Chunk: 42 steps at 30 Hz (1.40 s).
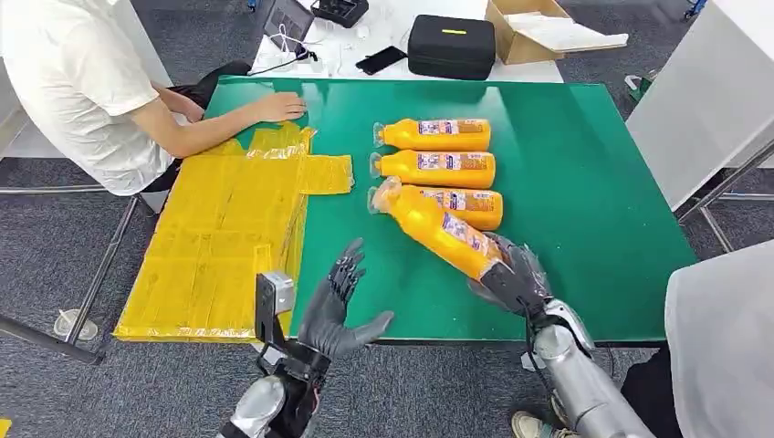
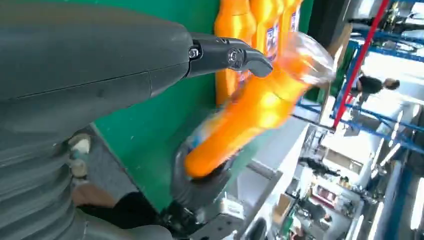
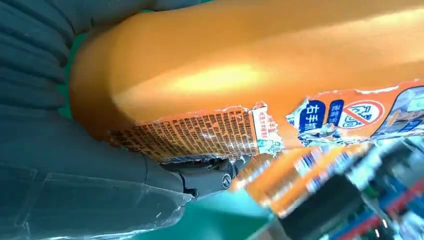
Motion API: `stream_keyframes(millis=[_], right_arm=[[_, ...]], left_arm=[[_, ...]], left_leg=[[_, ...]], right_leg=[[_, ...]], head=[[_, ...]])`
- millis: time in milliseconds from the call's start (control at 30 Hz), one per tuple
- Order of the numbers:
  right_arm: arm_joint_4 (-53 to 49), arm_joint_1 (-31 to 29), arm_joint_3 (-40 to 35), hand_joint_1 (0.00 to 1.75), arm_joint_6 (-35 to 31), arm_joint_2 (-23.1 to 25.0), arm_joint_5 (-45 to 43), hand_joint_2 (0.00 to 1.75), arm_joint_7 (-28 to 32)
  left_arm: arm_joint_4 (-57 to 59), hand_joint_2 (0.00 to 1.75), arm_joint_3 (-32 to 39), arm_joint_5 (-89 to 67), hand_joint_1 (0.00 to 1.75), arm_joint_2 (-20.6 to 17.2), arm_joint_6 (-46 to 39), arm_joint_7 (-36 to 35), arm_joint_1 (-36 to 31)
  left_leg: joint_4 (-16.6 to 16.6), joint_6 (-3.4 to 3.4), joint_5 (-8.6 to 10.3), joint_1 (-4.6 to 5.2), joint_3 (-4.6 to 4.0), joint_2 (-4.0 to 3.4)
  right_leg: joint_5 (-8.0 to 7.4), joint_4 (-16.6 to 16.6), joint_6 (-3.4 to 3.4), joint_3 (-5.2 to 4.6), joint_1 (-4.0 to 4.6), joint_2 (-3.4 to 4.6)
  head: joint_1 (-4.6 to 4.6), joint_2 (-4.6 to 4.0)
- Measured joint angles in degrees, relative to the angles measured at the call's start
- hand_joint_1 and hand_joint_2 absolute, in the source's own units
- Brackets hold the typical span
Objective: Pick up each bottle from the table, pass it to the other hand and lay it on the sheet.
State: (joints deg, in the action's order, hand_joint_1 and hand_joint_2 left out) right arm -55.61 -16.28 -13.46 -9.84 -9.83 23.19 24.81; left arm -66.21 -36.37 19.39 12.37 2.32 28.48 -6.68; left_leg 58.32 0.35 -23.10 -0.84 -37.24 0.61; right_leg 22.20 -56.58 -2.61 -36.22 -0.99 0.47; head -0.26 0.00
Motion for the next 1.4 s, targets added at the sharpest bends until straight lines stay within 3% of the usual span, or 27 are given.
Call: stream_keyframes(millis=[233, 367, 667, 967, 1067, 1133, 1267, 1300, 1333, 1400], right_arm=[[-9.2, 6.0, 5.1, 1.75, -1.6, 2.8, -2.5, 1.75, 2.4], [-12.2, 6.8, 5.3, 1.75, -0.2, 4.9, -2.9, 1.75, 3.1], [-12.4, 6.4, -2.2, 1.75, 4.8, 8.2, 0.3, 1.75, 4.4], [-10.9, 4.4, -10.9, 1.75, 2.8, 10.6, 3.3, 1.75, 6.3], [-11.2, 4.3, -12.9, 1.64, 2.7, 10.8, 3.0, 1.75, 6.6], [-11.6, 4.1, -13.7, 1.75, 2.9, 10.8, 2.3, 1.75, 6.6], [-12.2, 3.4, -15.0, 1.75, 5.6, 10.9, -0.8, 1.75, 6.0], [-12.1, 3.1, -15.1, 1.75, 6.1, 10.9, -1.6, 1.75, 5.7], [-12.1, 2.8, -15.1, 1.73, 6.8, 11.0, -2.5, 1.75, 5.6], [-11.8, 2.3, -15.2, 1.71, 7.6, 11.1, -3.5, 1.75, 5.6]], left_arm=[[-5.6, 1.75, 1.9, 0.8, 0.00, -1.9, -2.5, 2.0, 4.7], [-7.6, 1.75, 3.6, 8.6, 0.00, -1.9, 2.0, 0.0, 5.7], [-8.1, 1.75, 5.3, 14.6, 0.00, -1.2, 4.6, -2.1, 4.0], [-7.6, 1.75, 5.2, 15.9, 0.00, -0.4, 5.4, -2.6, 1.3], [-7.6, 1.75, 5.0, 15.6, 0.00, -0.3, 5.2, -2.4, 0.8], [-7.6, 1.75, 4.7, 15.5, 0.00, -0.3, 5.2, -2.2, 0.5], [-7.6, 1.75, 4.2, 15.7, 0.00, -0.1, 5.5, -1.4, -0.5], [-7.5, 1.75, 4.2, 15.7, 0.56, -0.1, 5.5, -1.2, -0.8], [-7.3, 1.75, 4.1, 15.4, 1.75, 0.0, 5.4, -0.7, -1.0], [-7.1, 1.75, 3.9, 15.1, 1.75, 0.1, 5.2, -0.2, -1.5]], left_leg=[[0.0, 0.02, -0.04, 0.00, -0.09, -0.01], [0.0, 0.02, -0.02, 0.00, -0.06, -0.03], [0.0, 0.01, 0.01, -0.01, -0.06, -0.03], [0.0, 0.01, 0.01, 0.00, -0.05, -0.02], [0.0, 0.01, 0.01, 0.00, -0.06, -0.02], [0.0, 0.01, 0.01, 0.00, -0.06, -0.01], [0.0, 0.01, 0.01, 0.00, -0.06, -0.02], [0.0, 0.01, 0.01, 0.00, -0.06, -0.01], [0.0, 0.01, 0.02, 0.00, -0.06, -0.02], [0.0, 0.01, 0.02, 0.00, -0.05, -0.03]], right_leg=[[0.02, 0.0, -0.01, -0.08, 0.00, 0.01], [0.01, 0.0, 0.00, -0.07, 0.00, 0.02], [0.00, 0.0, 0.00, -0.07, 0.00, 0.02], [0.00, 0.0, 0.00, -0.08, 0.00, 0.01], [0.00, 0.0, 0.00, -0.08, 0.00, 0.01], [0.00, 0.0, 0.00, -0.08, 0.00, 0.01], [0.00, 0.0, 0.00, -0.08, 0.00, 0.01], [0.00, 0.0, 0.00, -0.08, 0.00, 0.01], [0.00, 0.0, 0.00, -0.08, 0.00, 0.01], [-0.01, 0.0, 0.00, -0.08, 0.00, 0.02]], head=[[0.00, 0.00], [0.00, 0.00], [0.00, 0.00], [0.02, 0.00], [0.02, 0.00], [0.02, 0.00], [0.02, 0.00], [0.02, 0.00], [0.02, 0.00], [0.02, 0.02]])
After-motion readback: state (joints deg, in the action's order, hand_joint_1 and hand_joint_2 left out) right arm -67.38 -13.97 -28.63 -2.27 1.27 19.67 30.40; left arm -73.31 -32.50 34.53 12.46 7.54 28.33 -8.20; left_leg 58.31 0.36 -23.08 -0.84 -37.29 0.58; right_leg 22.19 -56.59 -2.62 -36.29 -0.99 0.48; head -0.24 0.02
